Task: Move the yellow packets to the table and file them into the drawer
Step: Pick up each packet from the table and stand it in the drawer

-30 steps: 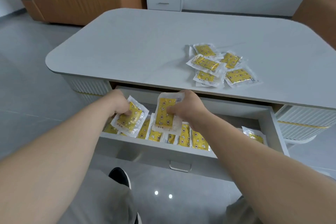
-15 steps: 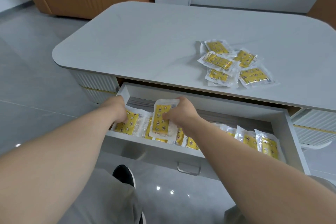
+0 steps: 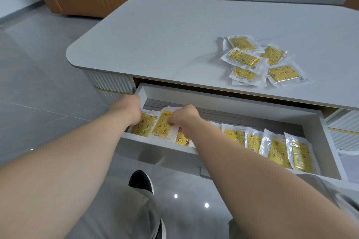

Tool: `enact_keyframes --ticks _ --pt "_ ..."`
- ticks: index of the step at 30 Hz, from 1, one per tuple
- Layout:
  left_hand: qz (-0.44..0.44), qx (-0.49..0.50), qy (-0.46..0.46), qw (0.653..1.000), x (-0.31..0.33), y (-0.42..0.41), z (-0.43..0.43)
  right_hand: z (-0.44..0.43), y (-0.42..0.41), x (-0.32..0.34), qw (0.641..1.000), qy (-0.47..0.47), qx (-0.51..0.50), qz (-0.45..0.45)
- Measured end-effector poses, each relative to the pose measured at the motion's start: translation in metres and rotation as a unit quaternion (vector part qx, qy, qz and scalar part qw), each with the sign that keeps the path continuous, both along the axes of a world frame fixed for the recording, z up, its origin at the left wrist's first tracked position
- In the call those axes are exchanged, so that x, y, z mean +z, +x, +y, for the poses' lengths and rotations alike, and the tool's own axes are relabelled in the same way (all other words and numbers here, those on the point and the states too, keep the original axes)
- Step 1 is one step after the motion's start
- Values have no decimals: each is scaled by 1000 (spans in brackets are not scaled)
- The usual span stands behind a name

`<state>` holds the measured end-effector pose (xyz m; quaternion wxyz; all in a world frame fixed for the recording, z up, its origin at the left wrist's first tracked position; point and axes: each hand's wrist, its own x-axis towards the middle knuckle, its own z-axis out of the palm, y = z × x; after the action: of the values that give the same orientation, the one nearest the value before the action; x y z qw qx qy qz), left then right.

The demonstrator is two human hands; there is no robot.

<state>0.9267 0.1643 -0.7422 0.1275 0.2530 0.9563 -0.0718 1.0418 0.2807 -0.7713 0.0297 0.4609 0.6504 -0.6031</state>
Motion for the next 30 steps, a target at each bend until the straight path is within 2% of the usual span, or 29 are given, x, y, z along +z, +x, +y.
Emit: enact_keyframes --ticks 3,5,8,10,13,17,22,25,30 --pt "-13 -8 11 1000 1 -1 -2 -3 -6 3 998 43 50 -20" --pt "-18 -14 21 1000 2 -2 -3 -10 -8 6 987 124 94 -40" --pt "-25 -22 27 999 5 -2 -4 -19 -7 4 945 257 180 -88" --pt "-29 -27 22 999 8 -2 -3 -23 -5 1 920 300 212 -134" --pt "-38 -36 20 998 15 1 4 -20 -5 -4 914 302 217 -165" --pt "-25 -45 46 998 35 14 23 -18 -5 -6 914 301 220 -158" --pt "2 -39 170 985 73 46 61 11 0 22 917 334 198 -90" --pt "2 -58 233 971 87 71 84 41 14 45 903 373 205 -62" --pt "-11 -89 293 952 91 103 118 94 72 80 918 374 119 -60"
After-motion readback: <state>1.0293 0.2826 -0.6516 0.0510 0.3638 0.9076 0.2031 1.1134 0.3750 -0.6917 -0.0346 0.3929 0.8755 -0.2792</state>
